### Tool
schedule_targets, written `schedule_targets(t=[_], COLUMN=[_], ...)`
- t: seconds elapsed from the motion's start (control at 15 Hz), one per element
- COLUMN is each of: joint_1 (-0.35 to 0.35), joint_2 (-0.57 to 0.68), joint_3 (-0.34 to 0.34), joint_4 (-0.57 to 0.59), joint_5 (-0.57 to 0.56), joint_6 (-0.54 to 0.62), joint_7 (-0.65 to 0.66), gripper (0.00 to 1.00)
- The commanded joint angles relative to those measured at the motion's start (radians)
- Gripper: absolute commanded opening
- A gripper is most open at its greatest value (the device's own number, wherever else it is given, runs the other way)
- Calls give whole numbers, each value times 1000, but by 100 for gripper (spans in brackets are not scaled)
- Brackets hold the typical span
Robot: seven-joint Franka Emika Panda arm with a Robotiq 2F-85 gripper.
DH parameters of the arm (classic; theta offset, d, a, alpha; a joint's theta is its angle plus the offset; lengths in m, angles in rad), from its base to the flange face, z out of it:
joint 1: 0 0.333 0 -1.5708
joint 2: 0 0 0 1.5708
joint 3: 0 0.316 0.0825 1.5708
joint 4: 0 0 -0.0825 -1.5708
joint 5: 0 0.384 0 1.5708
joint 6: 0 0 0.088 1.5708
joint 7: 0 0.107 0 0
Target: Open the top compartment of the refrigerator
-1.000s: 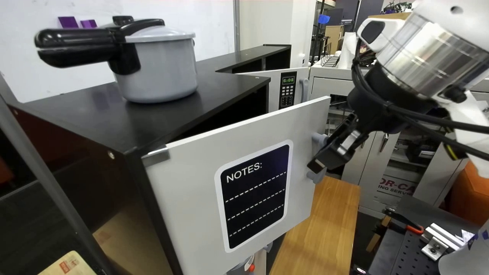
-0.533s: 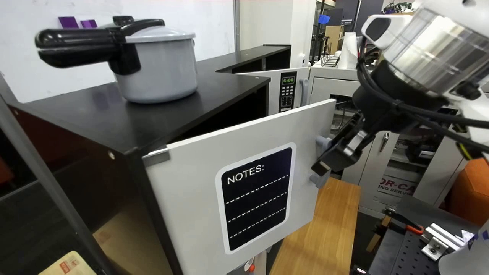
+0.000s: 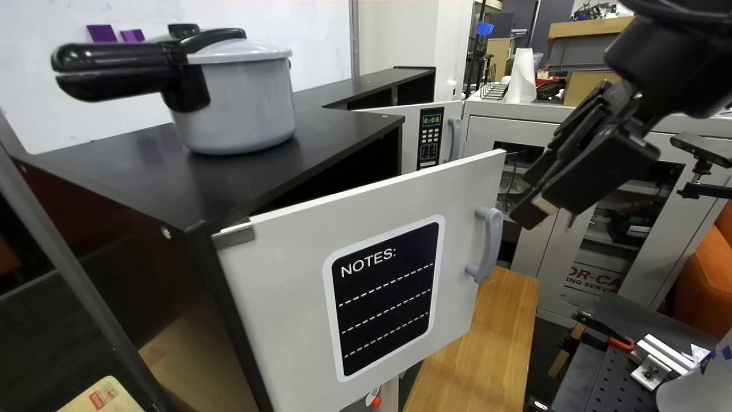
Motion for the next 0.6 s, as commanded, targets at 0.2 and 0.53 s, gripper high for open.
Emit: schedule_targets(t=[0.2,0.53], joint_1=[-65,-154], joint_2=[-68,-153], joint_3=[-13,-31], joint_4=[29,23], joint_5=[-9,-22], joint_6=[-185,-312], joint_7=[-55,-43], gripper=[100,100])
